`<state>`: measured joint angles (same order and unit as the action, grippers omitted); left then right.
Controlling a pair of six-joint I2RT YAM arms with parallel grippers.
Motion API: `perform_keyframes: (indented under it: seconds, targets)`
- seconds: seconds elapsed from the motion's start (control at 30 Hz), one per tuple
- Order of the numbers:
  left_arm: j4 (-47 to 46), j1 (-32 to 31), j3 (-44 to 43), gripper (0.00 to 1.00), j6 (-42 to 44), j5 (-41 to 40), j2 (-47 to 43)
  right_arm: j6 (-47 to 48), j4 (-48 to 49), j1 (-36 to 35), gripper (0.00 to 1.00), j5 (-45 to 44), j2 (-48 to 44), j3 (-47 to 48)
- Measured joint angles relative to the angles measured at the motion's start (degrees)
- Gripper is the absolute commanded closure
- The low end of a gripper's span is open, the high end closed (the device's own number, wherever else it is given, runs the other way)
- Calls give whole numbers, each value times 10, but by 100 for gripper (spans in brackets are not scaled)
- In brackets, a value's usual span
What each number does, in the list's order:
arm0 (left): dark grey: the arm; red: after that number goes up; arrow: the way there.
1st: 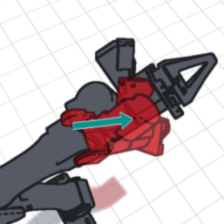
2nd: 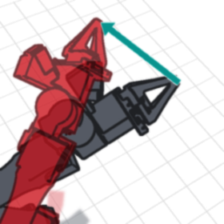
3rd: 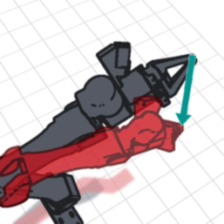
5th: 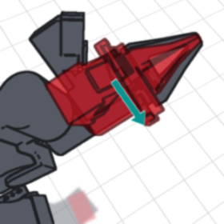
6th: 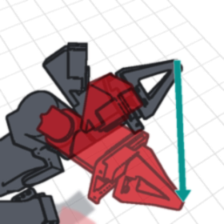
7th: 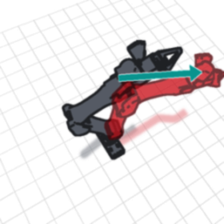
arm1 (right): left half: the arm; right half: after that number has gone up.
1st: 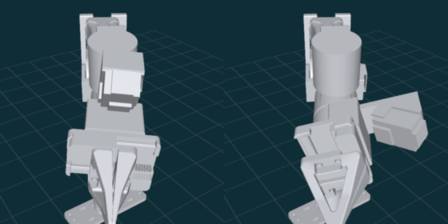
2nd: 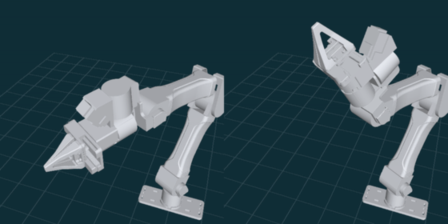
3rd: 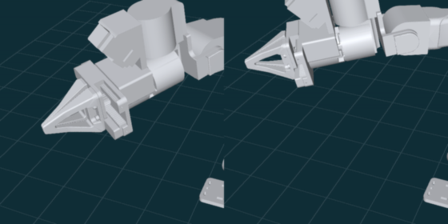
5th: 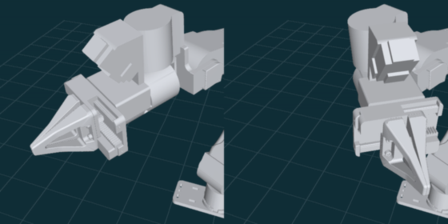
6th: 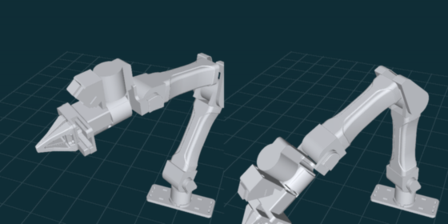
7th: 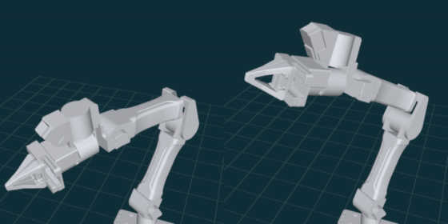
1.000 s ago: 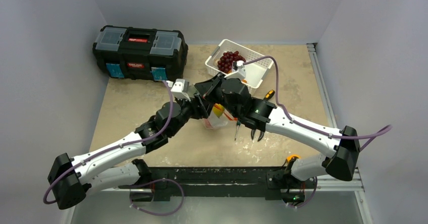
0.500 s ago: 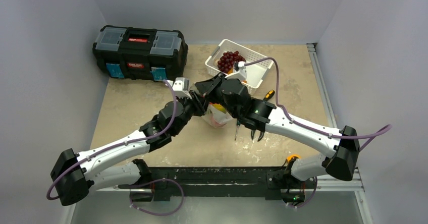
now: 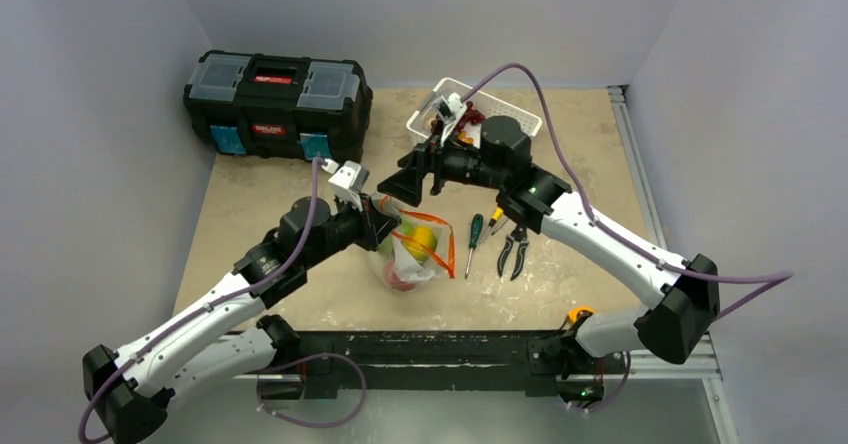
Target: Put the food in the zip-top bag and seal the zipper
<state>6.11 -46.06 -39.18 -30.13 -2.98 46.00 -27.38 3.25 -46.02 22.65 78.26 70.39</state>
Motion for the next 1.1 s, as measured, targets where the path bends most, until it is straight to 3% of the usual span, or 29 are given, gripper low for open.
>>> perform_keyframes:
  seconds: [0.2,0.5,0.77,0.9,1.1]
  targets:
    - [105,91,-33,100,70,211,11,124,30,63,1,235,-35,-8]
    - [149,106,-91,100,138,471,59,239,108,86,7,444,-53,-108]
    - [161,116,-92,100,148,563,94,231,179,86,24,489,-59,-191]
    - [161,120,-93,100,150,586,94,229,207,78,48,487,-59,-197]
    - [161,124,-92,100,154,599,93,229,217,75,55,476,-56,-203]
